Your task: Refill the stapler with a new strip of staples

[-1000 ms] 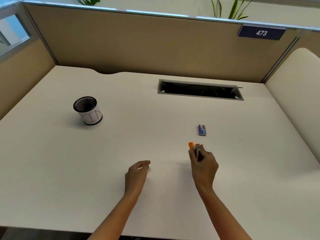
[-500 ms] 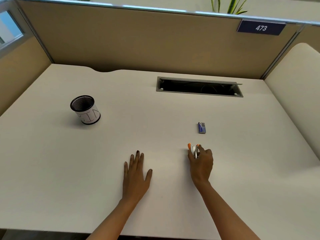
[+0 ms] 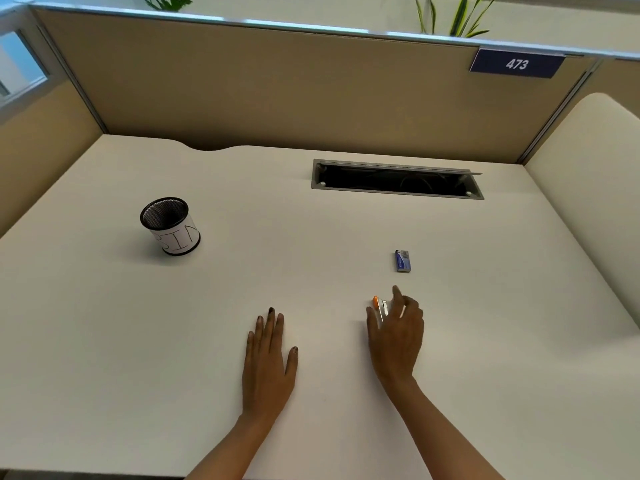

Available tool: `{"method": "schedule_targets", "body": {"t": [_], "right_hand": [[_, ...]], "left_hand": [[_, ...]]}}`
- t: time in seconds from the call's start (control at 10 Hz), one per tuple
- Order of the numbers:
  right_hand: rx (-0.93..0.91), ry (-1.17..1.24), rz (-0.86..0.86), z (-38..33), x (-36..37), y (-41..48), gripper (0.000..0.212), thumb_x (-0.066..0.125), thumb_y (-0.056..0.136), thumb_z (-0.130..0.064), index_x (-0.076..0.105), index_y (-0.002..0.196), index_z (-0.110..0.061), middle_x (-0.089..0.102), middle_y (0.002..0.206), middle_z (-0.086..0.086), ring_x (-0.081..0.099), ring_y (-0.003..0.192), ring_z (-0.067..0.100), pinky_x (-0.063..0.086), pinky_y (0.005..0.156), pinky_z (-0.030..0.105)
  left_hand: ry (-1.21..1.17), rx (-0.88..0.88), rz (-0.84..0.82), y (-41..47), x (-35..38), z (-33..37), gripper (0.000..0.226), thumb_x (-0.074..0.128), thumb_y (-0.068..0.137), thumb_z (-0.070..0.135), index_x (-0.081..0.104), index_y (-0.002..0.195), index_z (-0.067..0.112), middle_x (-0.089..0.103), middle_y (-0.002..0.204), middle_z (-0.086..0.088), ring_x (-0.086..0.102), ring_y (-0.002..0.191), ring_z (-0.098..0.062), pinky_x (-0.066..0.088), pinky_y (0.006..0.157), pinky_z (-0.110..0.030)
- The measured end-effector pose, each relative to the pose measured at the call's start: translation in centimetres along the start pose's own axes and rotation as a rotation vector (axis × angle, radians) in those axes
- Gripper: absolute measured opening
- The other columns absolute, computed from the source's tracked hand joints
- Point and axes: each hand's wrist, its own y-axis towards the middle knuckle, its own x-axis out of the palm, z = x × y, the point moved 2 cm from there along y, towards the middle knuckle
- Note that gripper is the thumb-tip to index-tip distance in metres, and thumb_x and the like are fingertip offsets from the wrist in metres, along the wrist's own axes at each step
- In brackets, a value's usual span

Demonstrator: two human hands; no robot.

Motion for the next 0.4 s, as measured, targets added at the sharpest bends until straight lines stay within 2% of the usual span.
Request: {"method": "schedule_targets", "body": {"t": [0.1,0.2,0.3,0.4], "right_hand": [[-0.138,0.036,0.04,-1.0,0.0,-0.4,0.047,0.059,0.09,-0.025,0.047,0.131,-0.006,0.058,0.12,0.015,0.056,0.107,0.028,0.049,0.088,0.038],[-0.209,0.04,0.007,-2.2,0.8,-0.1,0.051,0.047,0.093,-0.028,0.042,0.139,-0.005,0.055,0.132,0.014,0.045,0.125,0.028,0.036,0.105,0.035],[-0.292,0.056,-0.049,-3.7,0.6,1.4,0.059,0.044,0.096,-0.028,0.027,0.149,-0.007,0.035,0.154,0.01,0.025,0.145,0.024,0.024,0.116,0.039],[-0.37,0.08,-0.052,-5.6,0.6,3.5,0.062,0.042,0.098,-0.027,0.018,0.151,-0.006,0.017,0.16,0.01,0.013,0.149,0.023,0.012,0.121,0.035]], "left_hand": [[-0.014,-0.001,0.072,0.0,-0.5,0.3,0.062,0.032,0.092,0.035,0.03,0.148,0.009,0.027,0.156,-0.002,0.024,0.144,-0.02,0.012,0.118,-0.03],[0.049,0.034,0.116,1.5,-1.1,1.0,0.064,0.035,0.093,0.036,0.023,0.15,0.01,0.021,0.159,-0.006,0.016,0.147,-0.023,0.017,0.118,-0.039],[0.135,0.081,0.176,4.1,-2.4,2.4,0.065,0.034,0.094,0.035,0.017,0.152,0.012,0.013,0.161,-0.01,0.01,0.148,-0.027,0.017,0.118,-0.043],[0.177,0.122,0.242,7.2,-3.6,3.8,0.063,0.032,0.095,0.032,0.013,0.152,0.011,0.009,0.161,-0.011,0.008,0.148,-0.028,0.017,0.118,-0.044]]}}
